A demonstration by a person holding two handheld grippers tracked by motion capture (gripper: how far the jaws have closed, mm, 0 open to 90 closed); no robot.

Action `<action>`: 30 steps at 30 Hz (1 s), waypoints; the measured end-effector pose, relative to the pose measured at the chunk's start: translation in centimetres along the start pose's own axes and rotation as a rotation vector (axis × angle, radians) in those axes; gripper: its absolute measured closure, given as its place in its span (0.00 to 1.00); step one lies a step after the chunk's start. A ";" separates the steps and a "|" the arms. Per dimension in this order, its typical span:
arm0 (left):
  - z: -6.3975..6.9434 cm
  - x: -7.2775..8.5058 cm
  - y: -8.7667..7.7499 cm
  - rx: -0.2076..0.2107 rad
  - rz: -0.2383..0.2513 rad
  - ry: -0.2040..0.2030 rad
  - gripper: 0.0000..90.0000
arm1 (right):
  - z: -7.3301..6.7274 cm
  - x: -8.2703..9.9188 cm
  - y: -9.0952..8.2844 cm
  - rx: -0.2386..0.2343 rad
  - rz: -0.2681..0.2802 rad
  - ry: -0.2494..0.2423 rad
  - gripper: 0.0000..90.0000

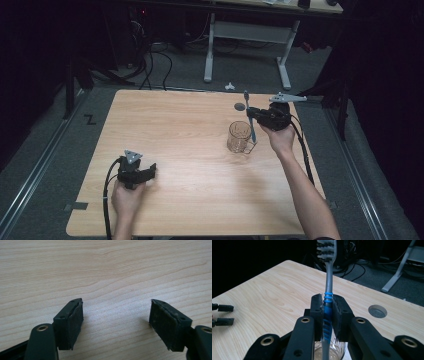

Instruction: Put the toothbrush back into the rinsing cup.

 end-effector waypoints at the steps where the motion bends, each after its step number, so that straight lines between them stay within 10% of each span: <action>1: 0.0 0.0 0.0 0.000 0.000 0.000 0.31 | 0.1 0.0 0.1 0.000 0.002 0.005 0.89; 30: 0.0 0.0 0.0 0.001 0.000 -0.001 0.31 | -0.2 0.4 -0.6 0.015 -0.024 -0.035 0.89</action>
Point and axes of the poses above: each handheld gripper's, and its own axes: y roughly forward along the jaws, x roughly out of its underside, z roughly to its right, the point moved 9 cm from there along y, roughly forward along the jaws, and after that the axes turned 3 degrees about x, right-handed, at the moved point
